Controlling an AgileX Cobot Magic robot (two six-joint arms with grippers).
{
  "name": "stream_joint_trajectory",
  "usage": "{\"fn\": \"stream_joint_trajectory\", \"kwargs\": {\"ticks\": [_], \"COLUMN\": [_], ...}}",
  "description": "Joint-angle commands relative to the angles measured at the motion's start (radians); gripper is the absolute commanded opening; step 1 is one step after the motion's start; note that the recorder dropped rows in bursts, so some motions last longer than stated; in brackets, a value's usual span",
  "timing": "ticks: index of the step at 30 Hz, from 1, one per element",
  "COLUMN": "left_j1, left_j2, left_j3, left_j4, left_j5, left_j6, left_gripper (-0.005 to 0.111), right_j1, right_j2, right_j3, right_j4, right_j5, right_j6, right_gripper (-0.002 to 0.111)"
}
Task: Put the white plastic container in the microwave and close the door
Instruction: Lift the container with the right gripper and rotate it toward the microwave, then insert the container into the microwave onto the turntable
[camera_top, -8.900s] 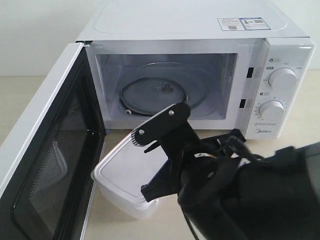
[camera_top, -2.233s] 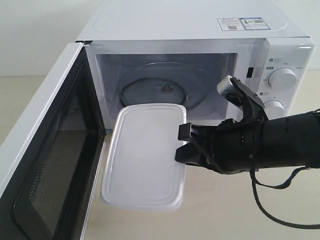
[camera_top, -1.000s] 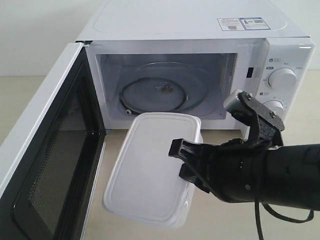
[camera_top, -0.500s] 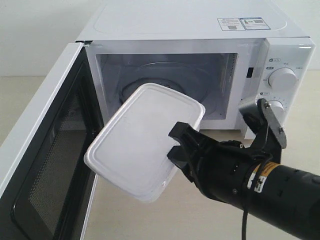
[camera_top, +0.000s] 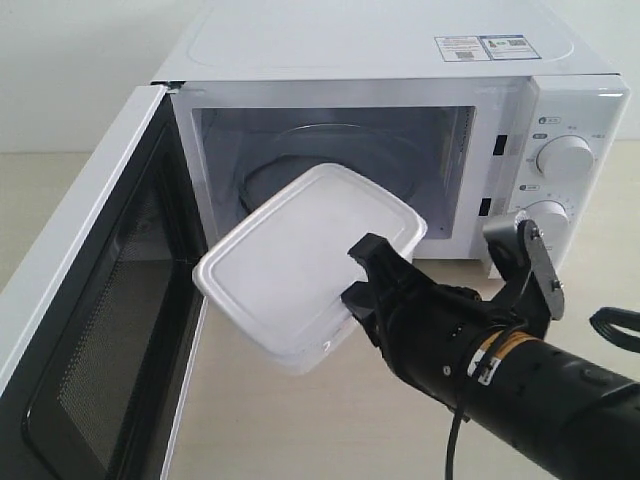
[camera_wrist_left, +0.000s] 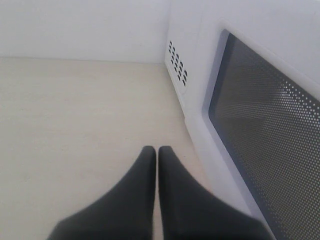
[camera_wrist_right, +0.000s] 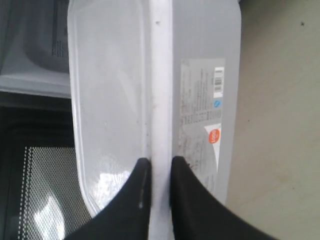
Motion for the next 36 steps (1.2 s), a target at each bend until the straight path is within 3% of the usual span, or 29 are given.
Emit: {"fn": "stream_joint_trajectory", "kwargs": {"ticks": [1, 18, 36], "left_j1": [0.002, 0.002, 0.002], "left_j2": [-0.003, -0.003, -0.003], "left_j3": [0.004, 0.004, 0.004], "left_j4": [-0.003, -0.003, -0.003], "left_j5": [-0.004, -0.004, -0.004], "left_j6": [-0.012, -0.012, -0.012], "left_gripper": [0.004, 0.004, 0.004], "right_j1": [-0.001, -0.051, -0.056], "right_j2": [0.0, 0.032, 0.232], "right_j3": [-0.001, -0.112, -0.272], "right_j4": [0.113, 0.168, 0.27], "right_j5": [-0.094, -0.036, -0.165], "right_j6": [-0.066, -0.159, -0.119], "right_gripper": [0.0, 0.0, 0.0]}}
